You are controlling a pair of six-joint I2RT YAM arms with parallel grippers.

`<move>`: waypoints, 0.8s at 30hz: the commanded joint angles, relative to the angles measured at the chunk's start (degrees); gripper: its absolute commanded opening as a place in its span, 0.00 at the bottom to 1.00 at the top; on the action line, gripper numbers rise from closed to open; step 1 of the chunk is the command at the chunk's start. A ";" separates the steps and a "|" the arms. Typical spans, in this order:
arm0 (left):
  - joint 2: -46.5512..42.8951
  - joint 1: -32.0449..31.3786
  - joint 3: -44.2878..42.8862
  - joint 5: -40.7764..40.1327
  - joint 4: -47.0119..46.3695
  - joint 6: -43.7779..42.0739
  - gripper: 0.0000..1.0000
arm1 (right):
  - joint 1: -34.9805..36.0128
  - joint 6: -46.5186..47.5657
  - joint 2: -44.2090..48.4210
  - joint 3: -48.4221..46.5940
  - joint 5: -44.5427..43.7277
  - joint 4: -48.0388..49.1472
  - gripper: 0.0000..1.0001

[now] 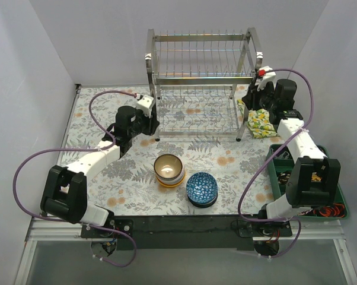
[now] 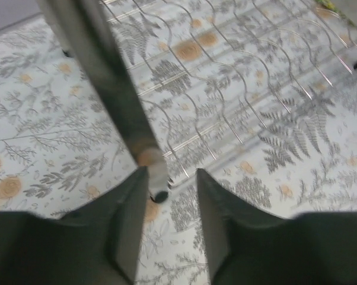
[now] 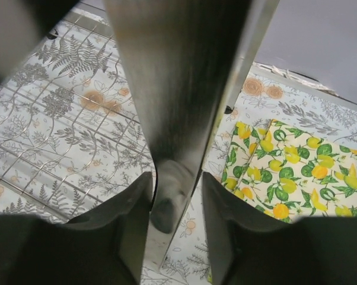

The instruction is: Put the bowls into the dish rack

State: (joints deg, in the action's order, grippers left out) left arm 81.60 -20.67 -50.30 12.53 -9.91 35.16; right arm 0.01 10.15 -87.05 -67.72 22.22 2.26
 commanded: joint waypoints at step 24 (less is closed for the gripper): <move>-40.29 0.10 11.20 -8.31 35.04 1.15 0.92 | 2.62 17.26 24.29 -4.34 6.17 -53.74 0.79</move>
State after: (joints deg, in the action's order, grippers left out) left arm 41.67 -21.17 -36.42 9.41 19.97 38.70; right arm 1.43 23.59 -64.34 -67.83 21.82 -40.62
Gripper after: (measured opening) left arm 0.918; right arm 0.796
